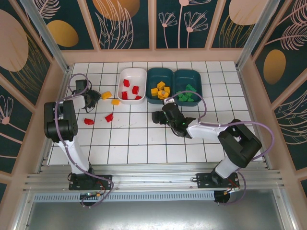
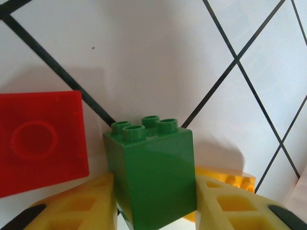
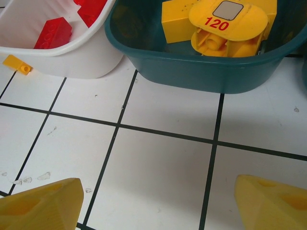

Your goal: Sort the legos into containers by color

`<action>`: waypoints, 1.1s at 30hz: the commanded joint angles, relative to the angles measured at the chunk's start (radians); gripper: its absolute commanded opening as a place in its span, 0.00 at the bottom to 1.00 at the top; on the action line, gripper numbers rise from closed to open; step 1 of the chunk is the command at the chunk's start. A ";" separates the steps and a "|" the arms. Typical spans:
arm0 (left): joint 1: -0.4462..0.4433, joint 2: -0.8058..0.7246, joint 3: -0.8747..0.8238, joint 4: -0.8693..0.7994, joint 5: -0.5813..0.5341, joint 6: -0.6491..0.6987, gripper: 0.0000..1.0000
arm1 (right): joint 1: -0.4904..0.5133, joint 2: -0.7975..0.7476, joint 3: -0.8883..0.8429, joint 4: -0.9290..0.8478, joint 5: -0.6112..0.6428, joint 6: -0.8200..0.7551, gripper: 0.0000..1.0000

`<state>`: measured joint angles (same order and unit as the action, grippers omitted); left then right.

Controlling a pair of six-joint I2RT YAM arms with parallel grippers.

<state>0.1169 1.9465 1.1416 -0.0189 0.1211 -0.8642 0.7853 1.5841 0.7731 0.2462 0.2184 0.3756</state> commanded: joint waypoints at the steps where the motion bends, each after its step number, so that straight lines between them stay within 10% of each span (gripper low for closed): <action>1: 0.001 -0.051 -0.031 -0.041 -0.001 0.011 0.39 | -0.007 -0.033 -0.014 0.021 0.006 0.013 0.83; 17: -0.297 -0.169 0.112 -0.124 -0.031 0.051 0.38 | -0.224 -0.194 -0.078 -0.030 -0.038 0.066 0.82; 33: -0.802 0.427 0.935 -0.174 0.270 0.197 0.40 | -0.571 -0.473 -0.199 -0.170 -0.100 0.197 0.82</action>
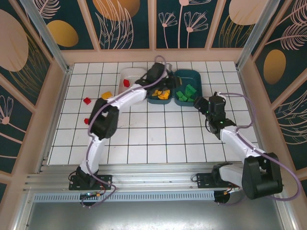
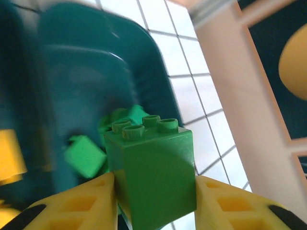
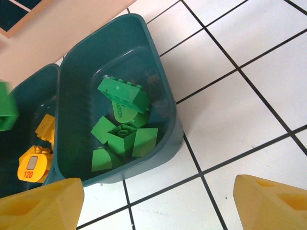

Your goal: Sort the legos into containers by color

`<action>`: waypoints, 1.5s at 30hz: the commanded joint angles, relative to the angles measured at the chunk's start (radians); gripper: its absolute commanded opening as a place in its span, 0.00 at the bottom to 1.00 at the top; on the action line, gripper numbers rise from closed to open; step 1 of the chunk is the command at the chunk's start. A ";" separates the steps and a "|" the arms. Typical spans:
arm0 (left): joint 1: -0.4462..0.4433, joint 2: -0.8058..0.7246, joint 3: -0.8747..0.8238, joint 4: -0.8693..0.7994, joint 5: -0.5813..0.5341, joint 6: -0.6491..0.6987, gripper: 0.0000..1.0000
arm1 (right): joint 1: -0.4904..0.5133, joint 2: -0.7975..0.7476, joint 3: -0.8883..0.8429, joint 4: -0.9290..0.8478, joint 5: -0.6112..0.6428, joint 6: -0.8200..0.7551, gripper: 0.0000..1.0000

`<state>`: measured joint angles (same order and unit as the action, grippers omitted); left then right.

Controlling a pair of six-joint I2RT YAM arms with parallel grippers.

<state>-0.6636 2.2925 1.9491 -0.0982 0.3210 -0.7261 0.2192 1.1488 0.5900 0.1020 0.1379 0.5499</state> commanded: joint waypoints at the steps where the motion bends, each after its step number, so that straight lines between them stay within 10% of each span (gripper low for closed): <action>1: -0.029 0.104 0.158 -0.103 0.078 0.057 0.41 | -0.004 -0.046 -0.019 -0.027 -0.020 0.021 0.82; 12: -0.043 0.226 0.267 -0.080 0.154 0.047 0.45 | -0.002 -0.073 -0.031 -0.007 -0.056 0.009 0.82; 18: -0.043 0.220 0.285 -0.080 0.176 0.064 0.65 | 0.018 -0.079 -0.017 -0.022 -0.054 -0.003 0.83; 25: -0.004 -0.017 0.120 -0.051 0.108 0.099 0.70 | 0.173 -0.083 0.044 -0.052 0.057 -0.030 0.83; 36: 0.462 -0.869 -0.980 0.094 -0.177 -0.205 0.75 | 0.664 0.365 0.339 0.067 0.108 -0.124 0.85; 45: 0.840 -1.151 -1.292 -0.107 -0.217 -0.204 0.97 | 0.845 0.932 0.925 -0.086 0.000 -0.312 0.99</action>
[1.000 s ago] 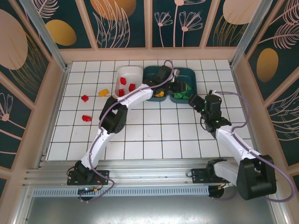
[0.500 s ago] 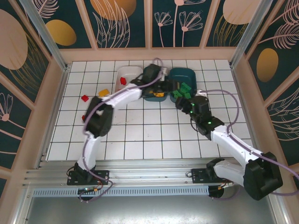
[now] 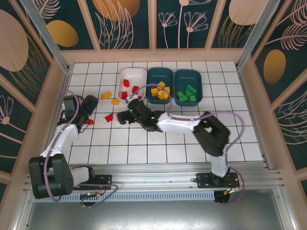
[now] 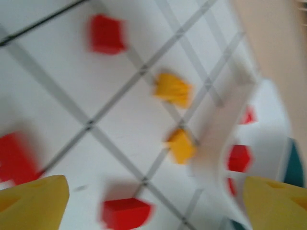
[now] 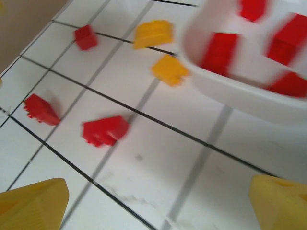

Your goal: Sort the legos into containers by color

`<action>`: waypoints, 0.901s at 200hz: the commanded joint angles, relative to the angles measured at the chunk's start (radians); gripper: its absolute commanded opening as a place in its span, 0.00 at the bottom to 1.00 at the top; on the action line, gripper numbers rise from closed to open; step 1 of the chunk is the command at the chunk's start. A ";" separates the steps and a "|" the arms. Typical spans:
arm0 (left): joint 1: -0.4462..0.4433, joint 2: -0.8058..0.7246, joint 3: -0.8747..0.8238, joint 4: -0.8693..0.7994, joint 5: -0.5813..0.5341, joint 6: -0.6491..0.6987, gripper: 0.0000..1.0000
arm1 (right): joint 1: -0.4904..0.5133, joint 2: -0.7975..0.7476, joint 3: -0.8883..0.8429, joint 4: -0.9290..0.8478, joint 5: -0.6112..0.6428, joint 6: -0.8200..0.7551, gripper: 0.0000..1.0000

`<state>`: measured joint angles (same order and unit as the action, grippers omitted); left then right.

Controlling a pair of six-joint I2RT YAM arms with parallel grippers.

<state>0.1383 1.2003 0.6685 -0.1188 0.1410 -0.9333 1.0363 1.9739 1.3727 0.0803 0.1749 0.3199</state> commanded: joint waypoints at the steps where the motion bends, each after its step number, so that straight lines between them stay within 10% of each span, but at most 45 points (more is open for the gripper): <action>1: 0.053 -0.063 -0.017 -0.100 -0.037 0.009 0.98 | 0.029 0.148 0.193 -0.077 -0.058 -0.081 0.99; 47: 0.119 -0.041 -0.025 -0.119 0.022 0.026 0.98 | 0.028 0.431 0.554 -0.269 -0.091 -0.082 0.99; 131: 0.125 -0.004 -0.056 -0.046 0.101 -0.004 0.99 | 0.030 0.587 0.611 -0.166 -0.069 -0.115 0.92; 180: 0.125 0.007 -0.050 -0.035 0.110 -0.013 0.99 | 0.032 0.593 0.622 -0.145 -0.057 -0.126 0.68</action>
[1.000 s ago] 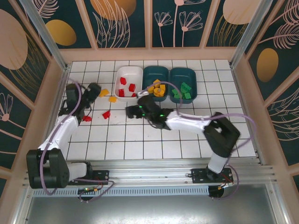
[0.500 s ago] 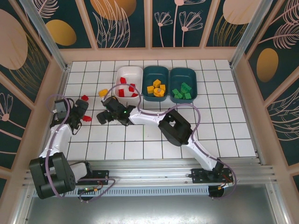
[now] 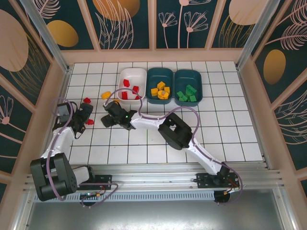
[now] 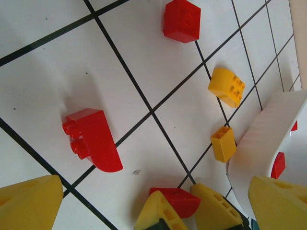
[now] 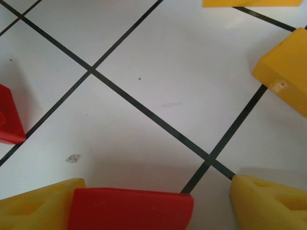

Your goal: Sort the legos into containers by color

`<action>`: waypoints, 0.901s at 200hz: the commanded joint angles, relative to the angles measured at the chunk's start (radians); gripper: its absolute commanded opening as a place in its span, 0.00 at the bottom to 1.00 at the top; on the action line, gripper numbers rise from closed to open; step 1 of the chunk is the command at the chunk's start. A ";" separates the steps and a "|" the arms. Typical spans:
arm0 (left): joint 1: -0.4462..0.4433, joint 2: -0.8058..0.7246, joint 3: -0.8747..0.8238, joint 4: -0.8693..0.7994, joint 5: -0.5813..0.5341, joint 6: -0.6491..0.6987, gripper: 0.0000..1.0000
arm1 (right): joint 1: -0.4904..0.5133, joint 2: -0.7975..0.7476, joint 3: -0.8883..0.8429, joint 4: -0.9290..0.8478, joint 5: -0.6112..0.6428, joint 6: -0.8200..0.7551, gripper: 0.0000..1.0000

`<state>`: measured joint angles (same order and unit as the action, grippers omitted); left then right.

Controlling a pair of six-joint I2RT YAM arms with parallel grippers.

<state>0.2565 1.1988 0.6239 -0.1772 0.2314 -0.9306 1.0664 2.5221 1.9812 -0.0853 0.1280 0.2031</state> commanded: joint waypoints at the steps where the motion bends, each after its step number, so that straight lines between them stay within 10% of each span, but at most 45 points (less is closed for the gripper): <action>1: 0.006 0.008 -0.005 0.023 0.019 -0.015 0.99 | 0.002 0.045 0.013 0.022 -0.010 -0.009 0.67; 77: 0.006 0.019 0.003 0.028 0.031 -0.011 0.99 | 0.008 -0.096 -0.120 0.127 0.023 0.009 0.46; 180: 0.006 0.095 -0.005 0.023 0.011 -0.028 0.97 | -0.154 -0.310 -0.242 0.174 0.028 0.006 0.43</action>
<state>0.2565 1.2587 0.6239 -0.1608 0.2493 -0.9344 1.0061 2.2456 1.7119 0.0837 0.1333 0.1959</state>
